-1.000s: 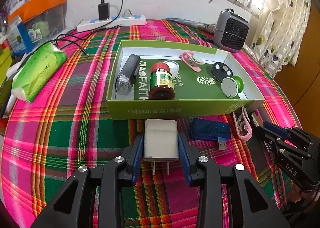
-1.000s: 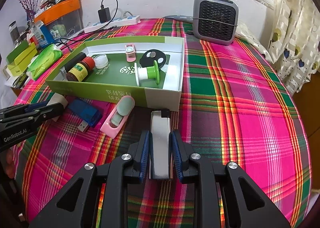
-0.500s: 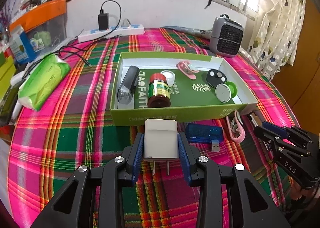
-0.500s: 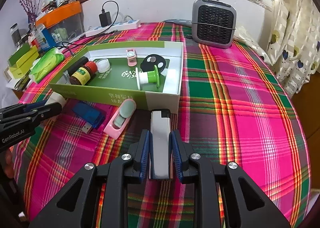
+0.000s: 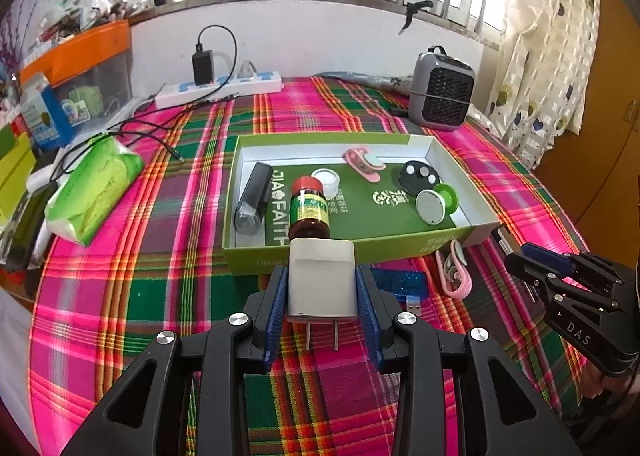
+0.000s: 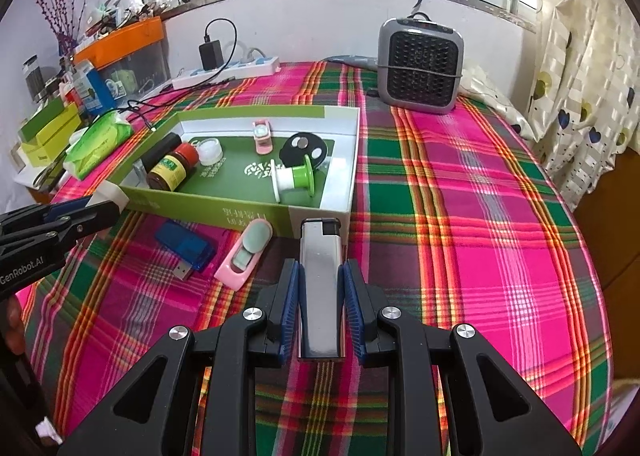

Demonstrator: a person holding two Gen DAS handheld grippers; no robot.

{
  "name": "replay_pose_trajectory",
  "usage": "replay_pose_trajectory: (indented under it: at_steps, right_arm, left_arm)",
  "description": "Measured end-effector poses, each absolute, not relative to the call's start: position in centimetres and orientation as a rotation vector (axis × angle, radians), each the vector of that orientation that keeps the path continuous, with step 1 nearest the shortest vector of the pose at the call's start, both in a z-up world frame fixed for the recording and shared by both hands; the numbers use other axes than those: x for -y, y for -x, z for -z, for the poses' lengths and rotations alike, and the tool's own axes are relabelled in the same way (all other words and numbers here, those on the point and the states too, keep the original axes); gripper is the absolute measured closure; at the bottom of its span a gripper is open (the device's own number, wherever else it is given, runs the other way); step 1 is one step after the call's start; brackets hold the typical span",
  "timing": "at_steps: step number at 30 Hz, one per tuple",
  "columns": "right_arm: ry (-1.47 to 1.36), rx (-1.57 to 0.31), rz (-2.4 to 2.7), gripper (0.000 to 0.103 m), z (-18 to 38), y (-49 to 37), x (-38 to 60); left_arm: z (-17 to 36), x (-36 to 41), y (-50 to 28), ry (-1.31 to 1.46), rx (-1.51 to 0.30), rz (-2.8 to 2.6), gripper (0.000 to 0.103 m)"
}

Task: Organize rigid objects
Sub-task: 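Carry the white charger plug and silver bar in both tools toward the tray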

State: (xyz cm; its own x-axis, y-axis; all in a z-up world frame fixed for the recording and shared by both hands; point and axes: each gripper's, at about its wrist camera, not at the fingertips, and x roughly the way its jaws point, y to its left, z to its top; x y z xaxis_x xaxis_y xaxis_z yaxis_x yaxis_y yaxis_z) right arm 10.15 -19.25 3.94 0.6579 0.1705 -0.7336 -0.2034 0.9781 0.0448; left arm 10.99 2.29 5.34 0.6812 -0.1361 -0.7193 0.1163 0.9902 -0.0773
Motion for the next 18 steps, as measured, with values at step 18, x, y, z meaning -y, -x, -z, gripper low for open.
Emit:
replay_pose_trajectory:
  at_steps: [18]
  right_arm:
    - [0.032, -0.793, -0.242, 0.079, -5.7, -10.5, 18.9]
  left_arm:
    - [-6.8, -2.2, -11.5, 0.025, -0.785, 0.143, 0.07]
